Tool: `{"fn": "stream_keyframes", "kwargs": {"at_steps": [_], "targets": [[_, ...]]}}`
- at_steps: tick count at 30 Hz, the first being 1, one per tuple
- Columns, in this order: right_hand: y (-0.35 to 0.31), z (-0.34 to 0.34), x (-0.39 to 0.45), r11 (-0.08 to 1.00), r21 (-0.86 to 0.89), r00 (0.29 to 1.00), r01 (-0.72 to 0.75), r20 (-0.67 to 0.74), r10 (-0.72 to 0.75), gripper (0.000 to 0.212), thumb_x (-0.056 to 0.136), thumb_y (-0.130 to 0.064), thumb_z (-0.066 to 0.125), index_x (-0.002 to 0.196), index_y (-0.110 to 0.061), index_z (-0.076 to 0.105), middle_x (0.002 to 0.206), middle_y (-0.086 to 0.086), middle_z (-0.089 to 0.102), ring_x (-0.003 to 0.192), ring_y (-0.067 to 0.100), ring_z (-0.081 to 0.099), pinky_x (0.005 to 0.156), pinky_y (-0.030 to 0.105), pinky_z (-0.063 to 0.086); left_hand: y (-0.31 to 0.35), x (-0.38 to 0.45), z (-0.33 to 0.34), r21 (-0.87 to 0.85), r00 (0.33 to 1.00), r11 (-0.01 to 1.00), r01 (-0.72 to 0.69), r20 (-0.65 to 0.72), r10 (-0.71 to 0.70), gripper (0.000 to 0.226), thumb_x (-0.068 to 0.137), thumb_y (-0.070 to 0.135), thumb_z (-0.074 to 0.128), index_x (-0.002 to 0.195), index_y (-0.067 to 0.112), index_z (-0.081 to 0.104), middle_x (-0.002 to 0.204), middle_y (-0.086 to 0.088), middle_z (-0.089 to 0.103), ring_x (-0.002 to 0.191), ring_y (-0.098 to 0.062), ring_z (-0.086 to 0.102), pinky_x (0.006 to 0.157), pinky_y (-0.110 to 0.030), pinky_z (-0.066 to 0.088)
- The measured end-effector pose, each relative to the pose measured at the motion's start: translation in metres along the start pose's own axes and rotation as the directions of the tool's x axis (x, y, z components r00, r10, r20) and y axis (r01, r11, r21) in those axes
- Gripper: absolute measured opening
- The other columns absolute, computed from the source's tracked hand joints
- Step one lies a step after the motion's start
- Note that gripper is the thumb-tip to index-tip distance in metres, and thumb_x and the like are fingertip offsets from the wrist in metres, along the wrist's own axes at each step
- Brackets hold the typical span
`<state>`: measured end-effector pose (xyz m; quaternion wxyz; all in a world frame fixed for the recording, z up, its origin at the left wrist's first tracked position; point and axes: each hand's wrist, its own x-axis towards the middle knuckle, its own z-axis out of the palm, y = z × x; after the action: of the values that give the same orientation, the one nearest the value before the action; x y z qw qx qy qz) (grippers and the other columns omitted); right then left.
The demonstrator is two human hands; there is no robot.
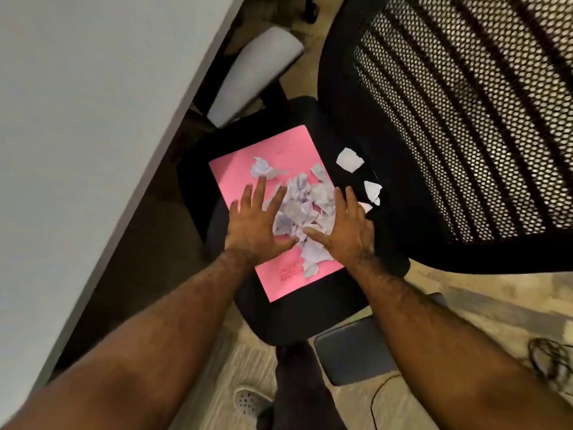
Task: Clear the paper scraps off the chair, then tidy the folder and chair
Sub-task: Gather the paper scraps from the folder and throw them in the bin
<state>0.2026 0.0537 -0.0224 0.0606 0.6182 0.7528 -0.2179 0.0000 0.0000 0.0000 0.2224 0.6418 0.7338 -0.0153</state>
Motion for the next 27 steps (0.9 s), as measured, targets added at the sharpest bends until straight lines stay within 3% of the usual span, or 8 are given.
{"fn": "stream_keyframes", "kwargs": {"at_steps": [5, 9, 12, 16, 20, 23, 27], "targets": [[0.009, 0.017, 0.015, 0.991, -0.035, 0.991, 0.13, 0.039, -0.129, 0.122, 0.055, -0.097, 0.033, 0.152, -0.03, -0.002, 0.162, 0.01, 0.005, 0.14, 0.036, 0.029, 0.101, 0.056, 0.038, -0.006, 0.035, 0.024, 0.149, 0.965, 0.954, -0.259, 0.003, 0.262, 0.105, 0.066, 0.09, 0.04, 0.151, 0.042, 0.001, 0.163, -0.01, 0.001, 0.146, -0.039, 0.013, 0.11, -0.062, 0.028], [0.012, 0.026, 0.026, 0.977, 0.014, 0.976, 0.212, 0.052, -0.213, 0.111, 0.063, -0.091, 0.04, 0.151, -0.032, 0.01, 0.16, 0.013, 0.014, 0.141, 0.035, 0.027, 0.105, 0.054, 0.034, -0.011, 0.042, 0.046, 0.16, 0.941, 0.93, -0.33, -0.021, 0.337, 0.087, 0.08, 0.076, 0.04, 0.151, 0.04, 0.007, 0.162, -0.011, 0.015, 0.141, -0.039, 0.027, 0.103, -0.056, 0.037], [0.012, 0.033, 0.026, 0.97, -0.058, 0.971, 0.236, 0.049, -0.233, 0.098, 0.07, -0.082, 0.043, 0.15, -0.029, 0.021, 0.154, 0.017, 0.028, 0.135, 0.036, 0.035, 0.104, 0.052, 0.036, -0.011, 0.045, 0.052, 0.178, 0.929, 0.919, -0.353, -0.054, 0.367, 0.07, 0.09, 0.066, 0.033, 0.151, 0.037, 0.014, 0.158, -0.014, 0.025, 0.135, -0.038, 0.037, 0.098, -0.052, 0.041], [0.01, 0.041, 0.023, 0.955, -0.081, 0.953, 0.284, -0.089, -0.291, 0.074, 0.082, -0.068, 0.047, 0.137, -0.019, 0.045, 0.131, 0.016, 0.053, 0.115, 0.034, 0.052, 0.086, 0.048, 0.051, -0.009, 0.052, 0.057, 0.206, 0.943, 0.926, -0.317, -0.036, 0.331, 0.066, 0.088, 0.061, 0.034, 0.143, 0.024, 0.034, 0.15, -0.016, 0.038, 0.122, -0.037, 0.048, 0.087, -0.049, 0.048], [0.011, 0.049, 0.023, 0.929, -0.067, 0.899, 0.364, -0.235, -0.369, 0.051, 0.082, -0.047, 0.062, 0.117, -0.01, 0.061, 0.113, 0.016, 0.064, 0.094, 0.033, 0.061, 0.064, 0.039, 0.054, -0.002, 0.054, 0.06, 0.148, 0.954, 0.949, -0.277, -0.077, 0.291, 0.057, 0.088, 0.052, 0.039, 0.131, 0.015, 0.045, 0.136, -0.018, 0.049, 0.108, -0.035, 0.051, 0.065, -0.041, 0.054], [0.013, 0.052, 0.024, 0.918, -0.065, 0.885, 0.391, -0.249, -0.394, 0.043, 0.076, -0.03, 0.073, 0.113, -0.009, 0.063, 0.109, 0.015, 0.065, 0.088, 0.033, 0.063, 0.054, 0.034, 0.053, 0.005, 0.055, 0.057, 0.092, 0.946, 0.951, -0.296, -0.113, 0.305, 0.048, 0.087, 0.043, 0.038, 0.121, 0.013, 0.051, 0.119, -0.018, 0.056, 0.096, -0.035, 0.054, 0.053, -0.034, 0.049], [0.012, 0.048, 0.028, 0.916, -0.048, 0.887, 0.398, -0.234, -0.398, 0.037, 0.072, -0.017, 0.077, 0.107, -0.011, 0.064, 0.104, 0.013, 0.064, 0.084, 0.032, 0.063, 0.046, 0.032, 0.049, 0.007, 0.057, 0.05, 0.028, 0.946, 0.955, -0.294, -0.132, 0.296, 0.03, 0.088, 0.032, 0.059, 0.109, 0.012, 0.055, 0.104, -0.016, 0.058, 0.085, -0.033, 0.055, 0.051, -0.03, 0.036]]}}
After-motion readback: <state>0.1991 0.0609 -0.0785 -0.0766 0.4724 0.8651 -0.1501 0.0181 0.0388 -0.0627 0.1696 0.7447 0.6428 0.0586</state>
